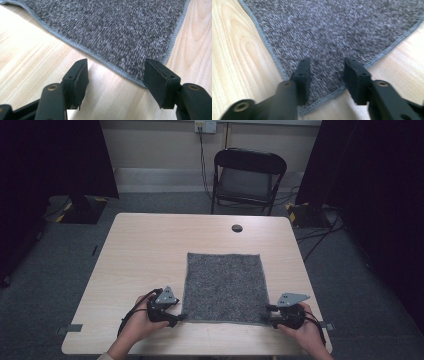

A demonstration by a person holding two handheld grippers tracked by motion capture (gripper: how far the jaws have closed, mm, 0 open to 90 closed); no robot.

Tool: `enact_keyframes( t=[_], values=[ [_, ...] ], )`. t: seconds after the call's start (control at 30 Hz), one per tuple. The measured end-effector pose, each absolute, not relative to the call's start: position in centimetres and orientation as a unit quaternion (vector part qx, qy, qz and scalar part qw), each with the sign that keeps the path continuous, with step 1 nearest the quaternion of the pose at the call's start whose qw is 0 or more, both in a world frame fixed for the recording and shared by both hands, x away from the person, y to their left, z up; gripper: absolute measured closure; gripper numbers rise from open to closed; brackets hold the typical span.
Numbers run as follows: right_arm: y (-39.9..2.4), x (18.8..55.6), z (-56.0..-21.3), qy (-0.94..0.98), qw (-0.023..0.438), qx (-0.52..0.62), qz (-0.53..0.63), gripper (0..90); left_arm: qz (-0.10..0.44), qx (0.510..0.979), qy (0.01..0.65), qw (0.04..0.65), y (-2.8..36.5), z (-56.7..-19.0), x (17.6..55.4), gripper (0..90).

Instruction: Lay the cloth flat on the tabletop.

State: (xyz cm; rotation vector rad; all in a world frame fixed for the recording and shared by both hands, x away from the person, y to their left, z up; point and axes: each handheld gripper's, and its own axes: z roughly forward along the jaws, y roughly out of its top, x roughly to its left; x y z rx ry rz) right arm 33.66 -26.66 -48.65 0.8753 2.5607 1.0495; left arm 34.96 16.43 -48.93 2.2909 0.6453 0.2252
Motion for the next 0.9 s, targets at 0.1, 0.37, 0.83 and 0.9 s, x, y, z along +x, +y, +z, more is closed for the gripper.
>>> enact_keyframes(
  t=[0.1, 0.37, 0.83, 0.9],
  values=[
    [-26.1, 34.0, -47.5, 0.858, 0.116, 0.319, 0.386, 43.3, 0.083, 0.869, 0.271, 0.405, 16.6, -48.5, 35.6, 27.5],
    [-23.5, 34.9, -46.2, 0.837, 0.122, 0.329, 0.42, 25.9, 0.099, 0.839, 0.31, 0.436, 17.5, -47.3, 37.5, 16.2],
    [-18.3, 36.0, -46.8, 0.851, 0.097, 0.288, 0.429, 22.4, 0.105, 0.842, 0.32, 0.422, 16.8, -48.4, 40.5, 16.1],
    [-17.2, 36.1, -47.2, 0.858, 0.097, 0.283, 0.418, 22.7, 0.106, 0.842, 0.321, 0.421, 16.7, -48.7, 40.7, 16.1]
  ],
)
